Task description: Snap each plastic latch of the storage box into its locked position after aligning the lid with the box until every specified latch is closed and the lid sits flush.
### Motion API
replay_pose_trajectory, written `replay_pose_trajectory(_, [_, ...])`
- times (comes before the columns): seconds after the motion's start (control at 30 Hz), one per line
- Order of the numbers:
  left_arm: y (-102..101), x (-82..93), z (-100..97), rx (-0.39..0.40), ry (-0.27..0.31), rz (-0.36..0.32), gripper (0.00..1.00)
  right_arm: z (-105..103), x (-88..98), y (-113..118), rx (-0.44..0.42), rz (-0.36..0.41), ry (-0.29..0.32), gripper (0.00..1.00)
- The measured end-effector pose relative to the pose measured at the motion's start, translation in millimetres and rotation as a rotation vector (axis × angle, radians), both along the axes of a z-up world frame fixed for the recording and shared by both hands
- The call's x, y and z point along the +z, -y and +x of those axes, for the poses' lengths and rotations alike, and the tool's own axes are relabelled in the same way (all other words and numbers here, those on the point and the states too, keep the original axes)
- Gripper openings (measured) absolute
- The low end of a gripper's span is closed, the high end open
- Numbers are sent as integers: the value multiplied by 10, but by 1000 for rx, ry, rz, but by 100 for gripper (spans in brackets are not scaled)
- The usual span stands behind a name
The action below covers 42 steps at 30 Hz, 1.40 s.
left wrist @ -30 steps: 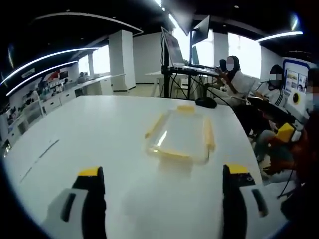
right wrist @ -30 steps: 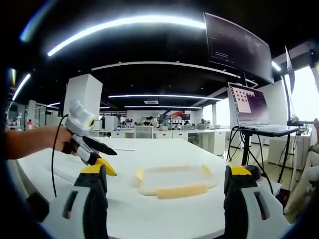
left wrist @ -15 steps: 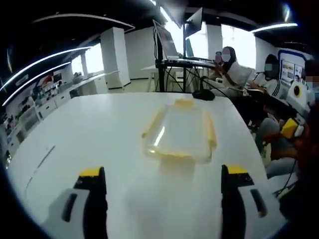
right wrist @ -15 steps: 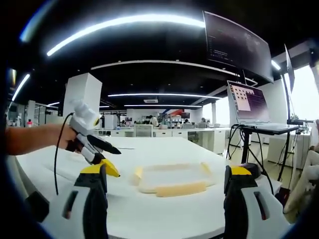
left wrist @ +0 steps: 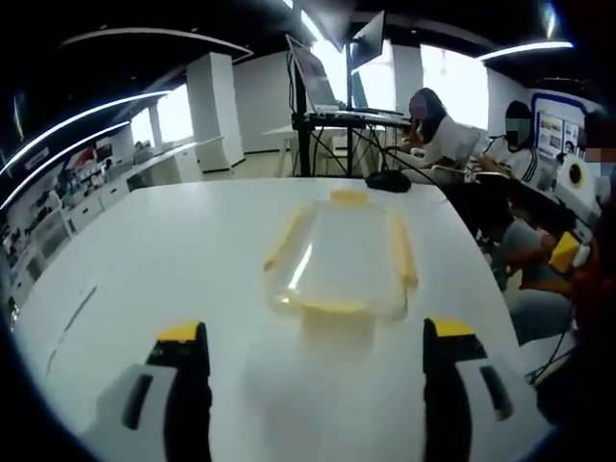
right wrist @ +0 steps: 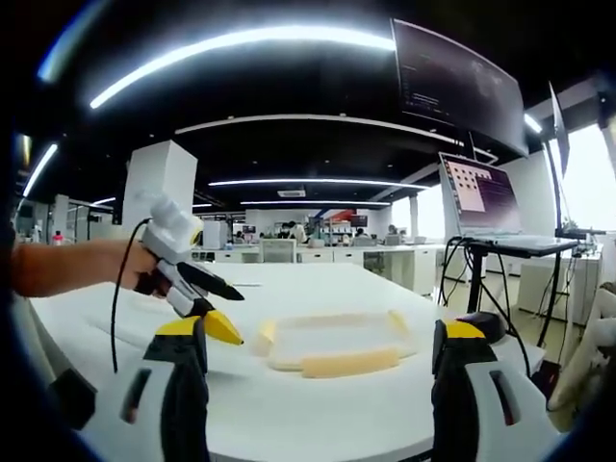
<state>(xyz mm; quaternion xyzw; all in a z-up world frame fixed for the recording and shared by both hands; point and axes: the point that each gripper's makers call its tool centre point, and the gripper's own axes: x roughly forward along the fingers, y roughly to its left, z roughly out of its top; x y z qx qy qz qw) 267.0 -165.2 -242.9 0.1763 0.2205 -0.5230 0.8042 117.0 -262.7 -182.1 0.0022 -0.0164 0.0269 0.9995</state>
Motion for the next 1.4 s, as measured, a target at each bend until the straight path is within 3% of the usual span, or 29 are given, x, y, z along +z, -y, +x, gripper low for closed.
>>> replay_pose_trajectory(0.7, [117, 42, 27, -20, 25, 4, 88, -10, -40, 26, 2, 10, -10, 94])
replay_pose_trajectory(1.4, [238, 24, 36, -58, 41, 69, 86, -6, -83, 16, 7, 10, -24, 94])
